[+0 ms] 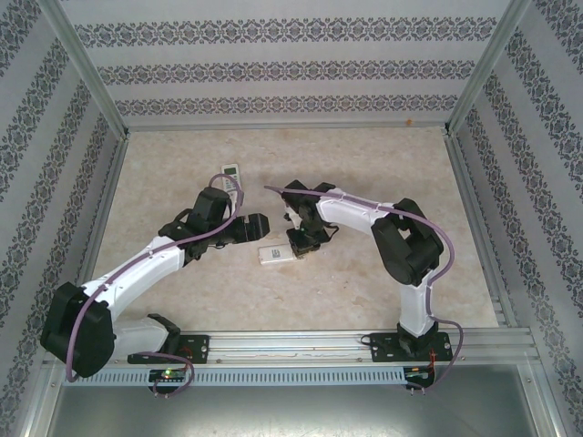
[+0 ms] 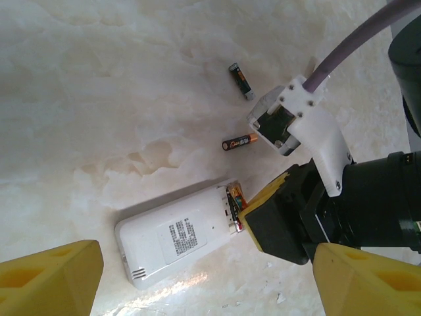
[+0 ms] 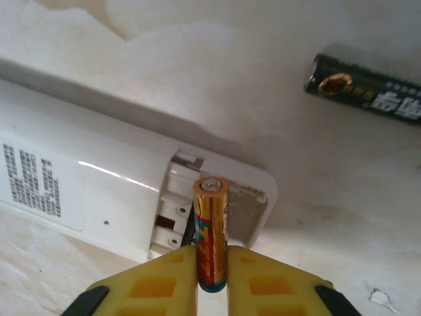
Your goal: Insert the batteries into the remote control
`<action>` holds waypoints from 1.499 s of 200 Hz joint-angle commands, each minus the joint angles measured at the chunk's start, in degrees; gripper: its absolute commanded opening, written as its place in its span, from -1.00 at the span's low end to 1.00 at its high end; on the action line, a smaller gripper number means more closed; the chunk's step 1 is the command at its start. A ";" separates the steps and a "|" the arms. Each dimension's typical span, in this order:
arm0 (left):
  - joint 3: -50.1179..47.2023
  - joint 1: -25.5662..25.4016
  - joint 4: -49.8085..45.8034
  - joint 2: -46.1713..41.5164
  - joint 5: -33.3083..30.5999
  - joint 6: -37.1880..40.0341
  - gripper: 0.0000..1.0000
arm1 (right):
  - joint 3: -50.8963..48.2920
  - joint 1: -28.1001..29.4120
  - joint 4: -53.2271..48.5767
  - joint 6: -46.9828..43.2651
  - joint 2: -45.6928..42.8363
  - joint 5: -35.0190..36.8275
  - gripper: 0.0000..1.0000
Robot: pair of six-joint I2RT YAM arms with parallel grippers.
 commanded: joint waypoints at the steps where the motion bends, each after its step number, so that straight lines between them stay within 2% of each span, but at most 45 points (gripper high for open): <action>1: -0.52 0.30 1.52 -0.88 0.31 -0.12 0.67 | 1.84 0.20 -0.73 0.33 1.17 1.37 -0.55; 56: -1.47 0.33 1.88 0.60 1.77 -0.74 0.68 | 2.09 0.14 -1.77 -0.46 0.35 0.31 -0.56; 87: -0.80 -0.14 1.02 5.22 4.95 -0.52 0.66 | 3.27 -0.29 -2.19 -0.39 0.51 1.58 -0.57; 121: 0.65 -0.21 0.73 9.61 6.45 -0.51 0.53 | 4.27 -0.74 -3.94 0.16 1.08 2.03 -0.56; 167: 1.73 -0.21 1.54 11.87 6.44 -0.36 0.56 | 2.58 -0.90 -3.39 0.18 0.35 2.40 -0.58; 224: 4.67 -0.31 -0.65 18.53 8.47 0.01 0.29 | 4.13 -2.69 -2.28 4.42 -0.02 5.50 -0.51; 300: 6.84 -0.51 -2.61 24.86 9.40 0.04 0.20 | 6.50 -3.03 -1.58 3.97 2.66 -0.26 -0.51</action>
